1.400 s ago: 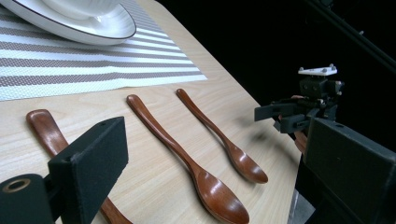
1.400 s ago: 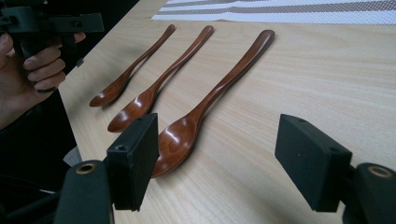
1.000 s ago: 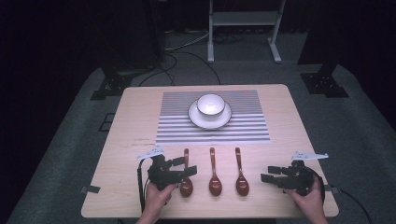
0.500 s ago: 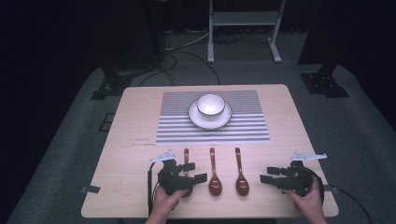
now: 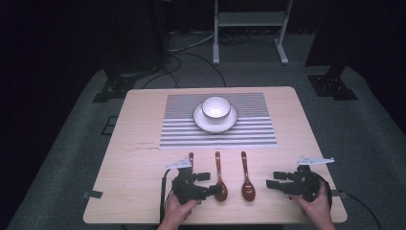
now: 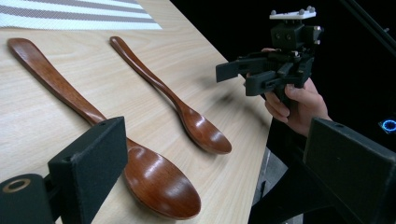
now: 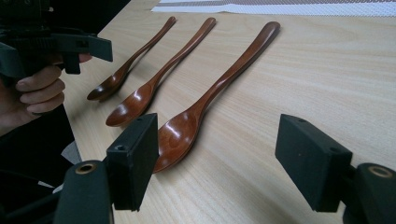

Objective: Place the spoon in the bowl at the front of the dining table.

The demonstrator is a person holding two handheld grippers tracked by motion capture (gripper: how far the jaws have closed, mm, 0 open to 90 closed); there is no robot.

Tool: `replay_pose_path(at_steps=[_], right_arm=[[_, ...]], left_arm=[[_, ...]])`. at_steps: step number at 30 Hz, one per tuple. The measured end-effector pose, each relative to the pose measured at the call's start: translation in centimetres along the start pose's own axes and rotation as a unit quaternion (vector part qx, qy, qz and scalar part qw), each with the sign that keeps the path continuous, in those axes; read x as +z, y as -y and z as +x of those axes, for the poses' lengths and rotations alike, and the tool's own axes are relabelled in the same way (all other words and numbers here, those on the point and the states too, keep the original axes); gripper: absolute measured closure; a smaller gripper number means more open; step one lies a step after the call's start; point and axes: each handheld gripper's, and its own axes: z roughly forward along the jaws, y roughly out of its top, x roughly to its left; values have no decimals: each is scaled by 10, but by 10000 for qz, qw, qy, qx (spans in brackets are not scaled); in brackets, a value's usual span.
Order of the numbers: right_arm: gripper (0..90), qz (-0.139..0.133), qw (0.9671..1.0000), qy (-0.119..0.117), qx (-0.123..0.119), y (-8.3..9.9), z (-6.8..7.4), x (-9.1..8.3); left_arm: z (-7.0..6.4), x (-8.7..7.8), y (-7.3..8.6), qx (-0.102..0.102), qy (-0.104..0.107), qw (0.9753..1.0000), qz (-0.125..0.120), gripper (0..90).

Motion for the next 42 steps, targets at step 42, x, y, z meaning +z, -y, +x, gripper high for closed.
replay_pose_path(at_steps=[42], right_arm=[[290, -18, 10000, -17, 67, 0, -1, 2]], left_arm=[[-14, 34, 21, -99, 356, 9941, 1018, 54]])
